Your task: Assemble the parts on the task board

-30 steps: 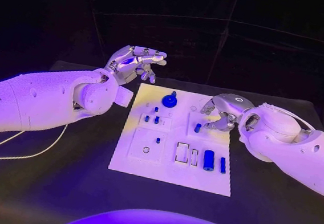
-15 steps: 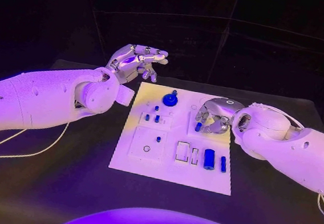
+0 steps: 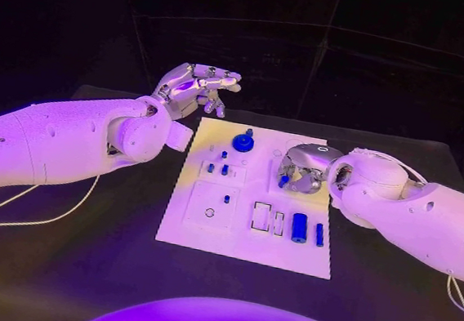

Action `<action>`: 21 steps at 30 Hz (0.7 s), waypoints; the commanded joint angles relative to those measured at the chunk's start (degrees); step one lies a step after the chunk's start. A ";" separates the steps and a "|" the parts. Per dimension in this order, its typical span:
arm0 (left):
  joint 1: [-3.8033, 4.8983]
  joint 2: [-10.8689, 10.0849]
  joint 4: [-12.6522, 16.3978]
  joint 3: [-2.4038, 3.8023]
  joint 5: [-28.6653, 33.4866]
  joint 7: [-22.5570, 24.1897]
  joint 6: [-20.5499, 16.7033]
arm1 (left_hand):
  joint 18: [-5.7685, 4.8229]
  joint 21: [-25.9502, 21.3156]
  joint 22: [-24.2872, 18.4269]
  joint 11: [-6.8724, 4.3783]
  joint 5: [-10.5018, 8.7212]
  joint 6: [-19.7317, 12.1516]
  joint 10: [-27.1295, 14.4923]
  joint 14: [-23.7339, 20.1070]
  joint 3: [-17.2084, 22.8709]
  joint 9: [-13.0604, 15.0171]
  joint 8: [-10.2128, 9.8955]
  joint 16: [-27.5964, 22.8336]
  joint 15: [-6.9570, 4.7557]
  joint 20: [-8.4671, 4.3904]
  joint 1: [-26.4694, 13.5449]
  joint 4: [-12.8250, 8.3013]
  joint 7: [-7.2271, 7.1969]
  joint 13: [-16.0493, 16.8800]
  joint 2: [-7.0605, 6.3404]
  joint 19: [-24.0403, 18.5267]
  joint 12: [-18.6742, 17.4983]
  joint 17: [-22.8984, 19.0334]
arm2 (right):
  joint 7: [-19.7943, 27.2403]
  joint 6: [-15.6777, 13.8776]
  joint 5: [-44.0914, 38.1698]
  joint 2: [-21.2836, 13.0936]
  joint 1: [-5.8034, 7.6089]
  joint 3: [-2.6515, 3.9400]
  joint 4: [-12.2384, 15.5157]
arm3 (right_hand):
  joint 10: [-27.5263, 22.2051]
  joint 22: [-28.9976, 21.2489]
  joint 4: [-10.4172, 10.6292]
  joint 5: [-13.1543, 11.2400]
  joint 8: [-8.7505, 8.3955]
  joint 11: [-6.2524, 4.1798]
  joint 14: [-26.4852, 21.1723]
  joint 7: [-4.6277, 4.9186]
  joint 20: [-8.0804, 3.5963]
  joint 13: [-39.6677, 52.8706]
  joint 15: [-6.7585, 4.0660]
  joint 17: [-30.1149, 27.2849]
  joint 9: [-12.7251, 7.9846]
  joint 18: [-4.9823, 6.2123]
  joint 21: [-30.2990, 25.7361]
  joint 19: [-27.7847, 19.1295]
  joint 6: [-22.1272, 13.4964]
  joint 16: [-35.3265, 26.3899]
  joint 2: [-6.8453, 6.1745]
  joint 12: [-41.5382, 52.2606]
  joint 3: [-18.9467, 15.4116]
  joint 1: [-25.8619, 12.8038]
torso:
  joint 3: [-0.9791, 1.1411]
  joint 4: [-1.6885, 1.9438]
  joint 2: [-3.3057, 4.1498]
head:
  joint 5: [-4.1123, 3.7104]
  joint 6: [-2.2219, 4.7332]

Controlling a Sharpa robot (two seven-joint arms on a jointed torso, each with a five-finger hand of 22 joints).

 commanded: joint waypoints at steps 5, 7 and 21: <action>0.07 0.00 0.01 0.03 0.15 0.17 0.80 | 0.37 -0.32 -0.03 -0.01 0.24 -0.16 -0.47 -0.39 -0.21 -0.05 0.19 -0.32 0.07 -0.01 0.57 -0.25 0.37 -0.01 0.09 -0.25 0.32 -0.05 | 0.26 -2.83 -0.13 0.38 -0.20 0.01 -0.35 | 2.90 1.81 0.20 -0.82 1.18 -0.47 1.23 -0.31 -0.27 0.24 -0.74 1.24 0.40 -0.88 1.74 1.47 2.97 1.42 1.58 -0.11 2.06 -0.01 | -0.02 0.04 -0.04 | 0.08 -0.20; 0.07 -0.04 0.02 0.03 0.15 0.15 0.81 | 0.37 -0.32 -0.03 -0.01 0.24 -0.16 -0.47 -0.39 -0.21 -0.05 0.19 -0.32 0.07 -0.01 0.57 -0.25 0.37 -0.01 0.09 -0.25 0.32 -0.05 | -0.07 -5.85 -0.71 0.28 -0.25 0.01 -0.25 | 4.47 3.02 -0.06 -2.38 1.78 -0.85 1.38 -0.56 -0.55 0.47 -1.06 1.83 0.65 -1.17 2.81 2.29 4.38 2.00 2.30 0.07 3.22 0.51 | -0.02 -0.01 -0.10 | 0.10 -0.21; 0.08 -0.49 0.10 0.02 0.15 0.05 0.71 | 0.37 -0.32 -0.03 -0.01 0.24 -0.16 -0.47 -0.39 -0.21 -0.05 0.19 -0.32 0.07 -0.01 0.57 -0.25 0.37 -0.01 0.09 -0.25 0.32 -0.05 | -1.24 -14.47 0.10 -4.40 -0.14 0.13 6.24 | 5.99 4.44 -1.34 -3.33 1.91 -0.96 1.35 -0.39 -0.86 0.65 -1.17 2.09 0.79 -1.51 4.12 3.05 5.18 2.57 2.19 -0.92 6.61 0.98 | -0.12 -0.05 -0.16 | 0.38 -0.08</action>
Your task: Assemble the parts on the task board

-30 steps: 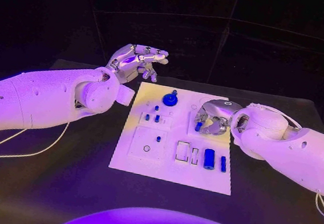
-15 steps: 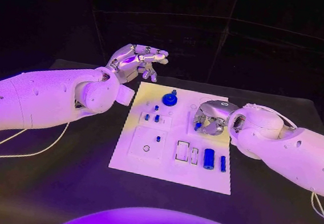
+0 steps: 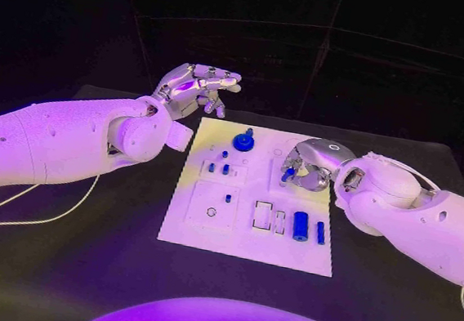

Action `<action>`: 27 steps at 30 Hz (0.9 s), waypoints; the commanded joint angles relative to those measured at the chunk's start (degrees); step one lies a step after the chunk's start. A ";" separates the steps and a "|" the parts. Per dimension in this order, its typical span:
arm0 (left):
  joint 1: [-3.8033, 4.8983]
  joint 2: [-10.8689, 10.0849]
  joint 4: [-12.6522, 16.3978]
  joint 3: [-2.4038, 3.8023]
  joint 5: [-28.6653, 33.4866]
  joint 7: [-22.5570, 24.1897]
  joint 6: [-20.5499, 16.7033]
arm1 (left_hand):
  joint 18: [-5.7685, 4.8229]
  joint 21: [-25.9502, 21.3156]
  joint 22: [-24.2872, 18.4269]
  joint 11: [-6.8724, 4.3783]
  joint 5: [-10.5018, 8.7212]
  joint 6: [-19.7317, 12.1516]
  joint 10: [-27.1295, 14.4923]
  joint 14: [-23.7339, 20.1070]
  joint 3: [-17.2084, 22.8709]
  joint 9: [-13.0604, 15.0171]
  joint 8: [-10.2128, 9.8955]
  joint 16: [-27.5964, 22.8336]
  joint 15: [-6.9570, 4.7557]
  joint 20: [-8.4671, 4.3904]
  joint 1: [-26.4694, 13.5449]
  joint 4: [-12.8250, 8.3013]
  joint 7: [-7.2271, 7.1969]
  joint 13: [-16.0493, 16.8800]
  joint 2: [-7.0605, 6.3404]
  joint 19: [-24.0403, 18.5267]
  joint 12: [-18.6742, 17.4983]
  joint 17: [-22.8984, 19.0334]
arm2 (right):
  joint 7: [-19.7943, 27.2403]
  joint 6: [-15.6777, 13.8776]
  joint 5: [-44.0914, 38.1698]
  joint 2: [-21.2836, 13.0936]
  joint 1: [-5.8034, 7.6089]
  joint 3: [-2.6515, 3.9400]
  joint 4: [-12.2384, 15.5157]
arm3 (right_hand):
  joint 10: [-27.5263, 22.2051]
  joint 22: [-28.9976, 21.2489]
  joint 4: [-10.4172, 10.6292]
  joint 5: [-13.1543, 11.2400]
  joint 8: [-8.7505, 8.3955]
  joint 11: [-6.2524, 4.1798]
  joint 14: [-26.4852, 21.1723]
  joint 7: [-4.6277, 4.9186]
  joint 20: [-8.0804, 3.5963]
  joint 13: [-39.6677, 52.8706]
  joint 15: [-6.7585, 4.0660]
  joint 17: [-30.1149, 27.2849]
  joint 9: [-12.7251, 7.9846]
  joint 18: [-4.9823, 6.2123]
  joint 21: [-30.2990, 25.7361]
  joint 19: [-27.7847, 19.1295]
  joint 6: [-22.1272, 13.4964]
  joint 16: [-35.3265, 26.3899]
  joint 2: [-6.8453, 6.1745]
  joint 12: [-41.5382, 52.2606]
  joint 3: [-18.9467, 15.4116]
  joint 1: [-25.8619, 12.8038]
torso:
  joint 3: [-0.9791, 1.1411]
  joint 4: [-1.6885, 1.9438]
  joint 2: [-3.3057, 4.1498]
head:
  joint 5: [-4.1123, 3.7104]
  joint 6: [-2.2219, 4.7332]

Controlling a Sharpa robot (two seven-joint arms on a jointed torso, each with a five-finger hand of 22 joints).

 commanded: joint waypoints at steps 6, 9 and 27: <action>0.08 -0.11 0.12 0.03 0.15 0.07 0.69 | 0.37 -0.32 -0.04 -0.01 0.24 -0.16 -0.47 -0.39 -0.21 -0.05 0.19 -0.33 0.07 -0.01 0.57 -0.25 0.37 -0.01 0.09 -0.25 0.32 -0.06 | 0.09 -6.04 2.32 -1.91 0.61 0.18 6.25 | 0.19 1.30 -0.32 0.44 -0.18 0.21 1.44 0.19 0.15 0.01 -0.15 0.21 0.46 -0.61 0.55 0.54 0.11 0.47 -0.21 -0.92 1.17 0.02 | 0.01 0.04 0.01 | 0.07 0.21; 0.08 -0.09 0.14 0.03 0.15 0.05 0.72 | 0.37 -0.32 -0.04 -0.01 0.24 -0.16 -0.47 -0.39 -0.21 -0.05 0.19 -0.33 0.07 -0.01 0.57 -0.25 0.37 -0.01 0.09 -0.25 0.32 -0.06 | 0.69 -6.04 3.16 -1.41 0.69 0.20 7.80 | 0.16 1.34 -0.38 0.60 -0.25 0.25 1.43 0.23 0.17 0.01 -0.12 0.22 0.44 -0.62 0.59 0.54 0.05 0.50 -0.34 -1.06 1.34 -0.07 | 0.00 0.09 0.02 | 0.26 0.22; 0.10 0.55 -0.11 0.03 0.15 0.07 0.71 | 0.37 -0.32 -0.04 -0.01 0.24 -0.16 -0.47 -0.39 -0.21 -0.05 0.19 -0.33 0.07 -0.01 0.57 -0.25 0.37 -0.01 0.09 -0.25 0.32 -0.06 | 5.56 0.82 4.42 11.40 -2.85 -0.38 4.09 | -0.32 0.96 -0.43 1.20 -0.75 0.58 1.29 0.58 0.38 -0.07 0.13 -0.22 0.26 -0.49 0.29 0.11 -0.48 0.35 -0.80 -1.89 2.01 -0.67 | 0.04 0.04 0.11 | 2.35 -0.44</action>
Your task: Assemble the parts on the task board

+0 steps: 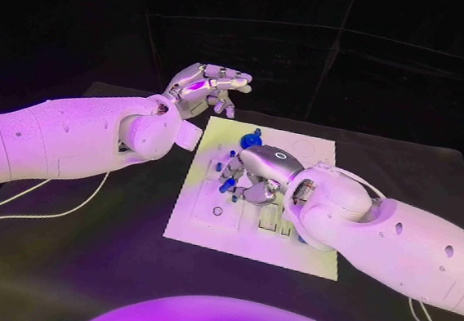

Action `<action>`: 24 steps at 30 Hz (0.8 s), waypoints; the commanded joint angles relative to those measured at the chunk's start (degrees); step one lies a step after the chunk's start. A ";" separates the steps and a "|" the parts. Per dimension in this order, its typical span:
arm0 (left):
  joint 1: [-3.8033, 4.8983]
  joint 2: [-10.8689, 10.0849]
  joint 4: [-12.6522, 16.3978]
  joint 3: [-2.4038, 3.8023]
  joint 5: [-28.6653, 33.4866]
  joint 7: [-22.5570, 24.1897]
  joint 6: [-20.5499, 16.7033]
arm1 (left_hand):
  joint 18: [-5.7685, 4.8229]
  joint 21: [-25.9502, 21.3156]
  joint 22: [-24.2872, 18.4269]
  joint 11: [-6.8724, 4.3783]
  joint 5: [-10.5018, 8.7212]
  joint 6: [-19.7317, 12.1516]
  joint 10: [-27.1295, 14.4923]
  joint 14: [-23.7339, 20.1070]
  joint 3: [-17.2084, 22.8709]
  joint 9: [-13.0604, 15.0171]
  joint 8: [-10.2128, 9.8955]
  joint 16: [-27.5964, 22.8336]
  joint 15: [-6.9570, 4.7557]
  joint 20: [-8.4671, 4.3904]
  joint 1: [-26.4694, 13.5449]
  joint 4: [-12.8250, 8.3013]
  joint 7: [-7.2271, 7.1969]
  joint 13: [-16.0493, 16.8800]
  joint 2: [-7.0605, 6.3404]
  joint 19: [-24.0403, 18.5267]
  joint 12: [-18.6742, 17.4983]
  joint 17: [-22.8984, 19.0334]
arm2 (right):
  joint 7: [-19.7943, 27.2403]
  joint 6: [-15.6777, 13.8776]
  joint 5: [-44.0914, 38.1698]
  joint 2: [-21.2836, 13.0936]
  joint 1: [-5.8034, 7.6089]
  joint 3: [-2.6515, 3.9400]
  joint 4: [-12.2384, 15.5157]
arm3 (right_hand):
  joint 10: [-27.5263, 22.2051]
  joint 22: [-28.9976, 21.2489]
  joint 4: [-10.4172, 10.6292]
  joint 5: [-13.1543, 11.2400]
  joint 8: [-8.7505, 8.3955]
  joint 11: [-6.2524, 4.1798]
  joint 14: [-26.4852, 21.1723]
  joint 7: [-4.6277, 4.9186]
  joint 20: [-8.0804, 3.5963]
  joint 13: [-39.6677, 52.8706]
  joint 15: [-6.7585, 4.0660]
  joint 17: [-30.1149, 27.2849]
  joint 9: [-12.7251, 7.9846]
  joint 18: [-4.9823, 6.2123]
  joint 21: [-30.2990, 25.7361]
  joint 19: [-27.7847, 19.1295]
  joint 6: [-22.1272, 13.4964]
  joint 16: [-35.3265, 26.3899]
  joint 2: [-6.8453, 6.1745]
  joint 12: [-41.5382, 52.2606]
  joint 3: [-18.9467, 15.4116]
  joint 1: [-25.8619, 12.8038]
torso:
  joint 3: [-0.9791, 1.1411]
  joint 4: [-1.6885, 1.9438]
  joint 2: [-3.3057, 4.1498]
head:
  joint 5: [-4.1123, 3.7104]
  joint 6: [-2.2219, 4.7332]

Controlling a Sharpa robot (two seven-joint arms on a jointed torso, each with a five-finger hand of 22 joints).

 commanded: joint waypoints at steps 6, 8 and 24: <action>0.09 0.31 -0.13 0.04 0.14 0.19 0.74 | 0.37 -0.38 -0.09 0.01 0.23 -0.17 -0.52 -0.43 -0.27 -0.05 0.20 -0.33 0.09 0.00 0.58 -0.24 0.38 -0.01 0.13 -0.25 0.38 -0.12 | 2.26 4.46 -0.60 2.86 -1.18 -0.34 -3.02 | -0.14 0.94 -0.04 0.20 -0.26 0.38 1.28 0.37 0.19 -0.08 0.15 -0.10 -0.09 -0.49 0.02 -0.13 -0.12 0.00 -0.36 -0.26 0.26 -0.31 | 0.03 -0.12 -0.01 | 0.58 -0.36; 0.09 0.39 -0.16 0.04 0.14 0.18 0.77 | 0.37 -0.40 -0.11 0.01 0.23 -0.18 -0.53 -0.44 -0.29 -0.05 0.20 -0.33 0.09 0.00 0.58 -0.23 0.39 -0.02 0.15 -0.25 0.39 -0.13 | 2.02 5.25 -0.98 3.48 -1.38 -0.41 -3.79 | -0.20 0.86 -0.04 0.25 -0.32 0.42 1.26 0.41 0.22 -0.09 0.19 -0.16 -0.11 -0.47 -0.04 -0.20 -0.19 -0.02 -0.41 -0.35 0.30 -0.38 | 0.06 -0.11 -0.02 | 0.73 -0.48; 0.10 0.51 -0.28 0.04 0.14 0.10 0.81 | 0.37 -0.40 -0.11 0.01 0.23 -0.18 -0.53 -0.44 -0.29 -0.05 0.20 -0.33 0.09 0.00 0.58 -0.23 0.39 -0.02 0.15 -0.25 0.39 -0.13 | 0.82 9.23 -2.23 4.47 -1.68 -1.38 -5.50 | -0.13 0.80 0.10 0.42 -0.38 0.48 1.18 0.45 0.32 -0.05 0.27 -0.40 -0.13 -0.44 -0.10 -0.31 -0.17 -0.14 -0.71 -0.51 0.17 -0.91 | 0.06 -0.16 -0.05 | 1.02 -0.98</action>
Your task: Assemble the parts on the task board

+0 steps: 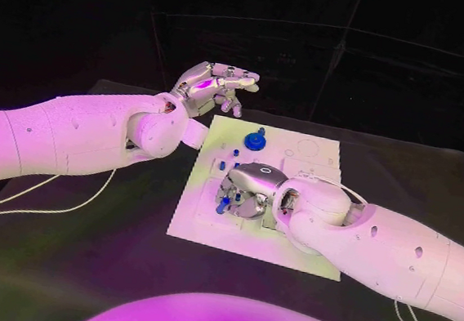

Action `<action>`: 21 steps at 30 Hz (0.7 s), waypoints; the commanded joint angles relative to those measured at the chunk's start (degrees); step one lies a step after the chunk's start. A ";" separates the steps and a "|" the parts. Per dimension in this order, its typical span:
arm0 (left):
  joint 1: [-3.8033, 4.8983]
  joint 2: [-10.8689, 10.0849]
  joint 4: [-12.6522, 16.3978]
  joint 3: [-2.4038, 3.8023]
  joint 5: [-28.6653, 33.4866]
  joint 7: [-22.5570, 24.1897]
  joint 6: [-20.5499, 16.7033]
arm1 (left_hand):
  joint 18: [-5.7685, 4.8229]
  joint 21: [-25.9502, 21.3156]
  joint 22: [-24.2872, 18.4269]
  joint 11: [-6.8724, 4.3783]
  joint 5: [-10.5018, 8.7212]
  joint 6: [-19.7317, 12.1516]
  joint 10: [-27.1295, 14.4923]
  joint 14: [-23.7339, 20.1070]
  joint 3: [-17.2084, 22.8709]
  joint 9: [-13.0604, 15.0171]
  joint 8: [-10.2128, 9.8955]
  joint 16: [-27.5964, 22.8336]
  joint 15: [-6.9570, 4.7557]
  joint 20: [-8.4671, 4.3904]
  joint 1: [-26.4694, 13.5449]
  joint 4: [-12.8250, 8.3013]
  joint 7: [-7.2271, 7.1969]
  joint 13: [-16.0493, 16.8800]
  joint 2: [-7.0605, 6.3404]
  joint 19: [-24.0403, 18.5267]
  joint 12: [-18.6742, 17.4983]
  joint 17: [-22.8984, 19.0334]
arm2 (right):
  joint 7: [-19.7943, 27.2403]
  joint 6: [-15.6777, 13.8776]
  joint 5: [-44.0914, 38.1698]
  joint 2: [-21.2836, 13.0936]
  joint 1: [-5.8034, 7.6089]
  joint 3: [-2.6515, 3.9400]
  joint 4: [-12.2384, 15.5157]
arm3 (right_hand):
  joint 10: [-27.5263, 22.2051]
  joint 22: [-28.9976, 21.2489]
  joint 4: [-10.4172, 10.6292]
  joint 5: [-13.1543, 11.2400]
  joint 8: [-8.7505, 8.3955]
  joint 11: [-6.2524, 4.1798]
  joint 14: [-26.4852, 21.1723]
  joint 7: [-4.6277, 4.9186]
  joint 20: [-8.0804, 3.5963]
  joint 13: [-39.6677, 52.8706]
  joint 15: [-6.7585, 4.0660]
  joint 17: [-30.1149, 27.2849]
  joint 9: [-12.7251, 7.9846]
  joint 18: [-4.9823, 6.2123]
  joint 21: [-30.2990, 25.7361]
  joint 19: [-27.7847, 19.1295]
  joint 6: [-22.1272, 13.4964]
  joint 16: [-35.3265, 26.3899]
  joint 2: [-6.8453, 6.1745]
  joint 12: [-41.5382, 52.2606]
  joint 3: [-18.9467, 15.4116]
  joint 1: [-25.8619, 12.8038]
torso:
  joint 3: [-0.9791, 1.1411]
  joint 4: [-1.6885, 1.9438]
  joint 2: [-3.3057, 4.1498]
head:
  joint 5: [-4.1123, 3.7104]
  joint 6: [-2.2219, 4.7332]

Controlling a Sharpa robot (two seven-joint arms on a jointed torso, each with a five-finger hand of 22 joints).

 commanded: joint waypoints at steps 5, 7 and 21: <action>0.09 0.08 -0.05 0.03 0.14 0.14 0.78 | 0.37 -0.40 -0.05 0.01 0.23 -0.18 -0.53 -0.44 -0.13 -0.05 0.20 -0.33 0.09 0.00 0.58 -0.07 0.39 -0.02 0.15 -0.25 0.39 -0.05 | -0.73 2.84 -1.46 0.26 0.07 -0.08 -0.20 | 0.07 0.81 0.10 0.40 0.04 0.28 1.18 0.30 0.09 -0.05 0.27 -0.10 0.10 -0.45 -0.10 -0.09 0.10 -0.14 -0.17 -0.25 0.17 -0.38 | -0.02 0.03 -0.04 | -0.02 -0.13; 0.09 0.08 -0.07 0.03 0.14 0.14 0.80 | 0.37 -0.40 -0.05 0.01 0.23 -0.18 -0.53 -0.44 -0.13 -0.05 0.20 -0.33 0.09 0.00 0.58 -0.07 0.39 -0.02 0.15 -0.25 0.39 -0.05 | -1.12 2.73 -2.12 0.29 0.07 -0.09 -0.24 | 0.07 0.81 0.10 0.40 0.04 0.28 1.18 0.30 0.09 -0.05 0.27 -0.10 0.10 -0.45 -0.10 -0.09 0.10 -0.14 -0.17 -0.25 0.17 -0.38 | 0.00 0.01 -0.01 | 0.01 -0.13; 0.09 0.10 -0.09 0.03 0.14 0.08 0.81 | 0.37 -0.40 -0.05 0.01 0.23 -0.18 -0.53 -0.44 -0.13 -0.05 0.20 -0.33 0.09 0.00 0.58 -0.07 0.39 -0.02 0.15 -0.25 0.39 -0.05 | -3.32 2.00 -6.44 0.97 -0.04 -0.15 -0.20 | 0.09 0.76 0.12 0.51 -0.03 0.26 1.14 0.25 0.13 -0.03 0.28 -0.21 0.08 -0.43 -0.14 -0.17 0.06 -0.18 -0.39 -0.38 0.09 -0.64 | -0.03 0.05 0.01 | -0.01 -0.13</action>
